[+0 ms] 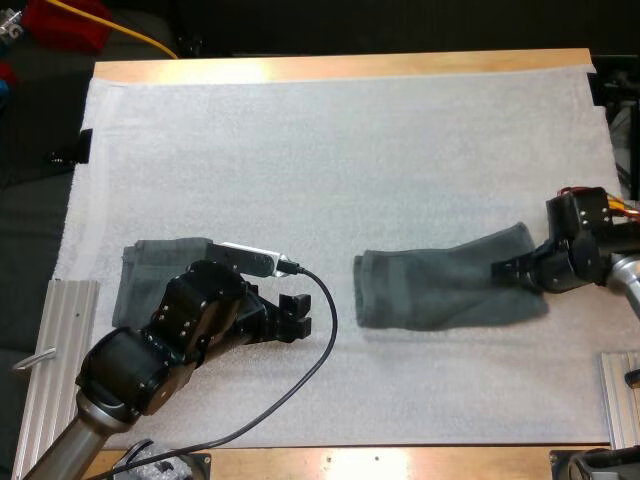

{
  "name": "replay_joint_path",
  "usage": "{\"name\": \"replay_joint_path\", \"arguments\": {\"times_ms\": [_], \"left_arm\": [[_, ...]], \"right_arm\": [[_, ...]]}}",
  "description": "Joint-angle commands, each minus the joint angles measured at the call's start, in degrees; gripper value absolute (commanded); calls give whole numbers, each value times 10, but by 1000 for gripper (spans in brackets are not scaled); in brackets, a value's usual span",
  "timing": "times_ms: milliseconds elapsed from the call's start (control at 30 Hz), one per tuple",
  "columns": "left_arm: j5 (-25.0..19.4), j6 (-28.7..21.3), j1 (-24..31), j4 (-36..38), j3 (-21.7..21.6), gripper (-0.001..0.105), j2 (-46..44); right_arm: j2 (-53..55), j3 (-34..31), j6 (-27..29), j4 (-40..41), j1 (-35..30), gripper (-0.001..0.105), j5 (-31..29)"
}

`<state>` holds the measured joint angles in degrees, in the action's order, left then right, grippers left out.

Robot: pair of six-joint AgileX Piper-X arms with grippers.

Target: Pick towel from pile, fold and stack

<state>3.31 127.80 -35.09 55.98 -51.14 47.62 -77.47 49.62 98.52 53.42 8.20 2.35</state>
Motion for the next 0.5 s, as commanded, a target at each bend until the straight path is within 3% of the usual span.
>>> {"name": "replay_joint_path", "arguments": {"times_ms": [0,100,267,467], "left_arm": [[-10,9,-1,-9,-2,70,-3],[-10,9,-1,-9,-2,70,-3],[-10,9,-1,-9,-2,70,-3],[0,9,-1,-9,-2,70,-3]], "right_arm": [[6,10,7,16,1,1,-13],[6,19,-2,31,8,1,-2],[6,19,-54,24,44,1,68],[4,19,-117,-20,128,1,92]]}}
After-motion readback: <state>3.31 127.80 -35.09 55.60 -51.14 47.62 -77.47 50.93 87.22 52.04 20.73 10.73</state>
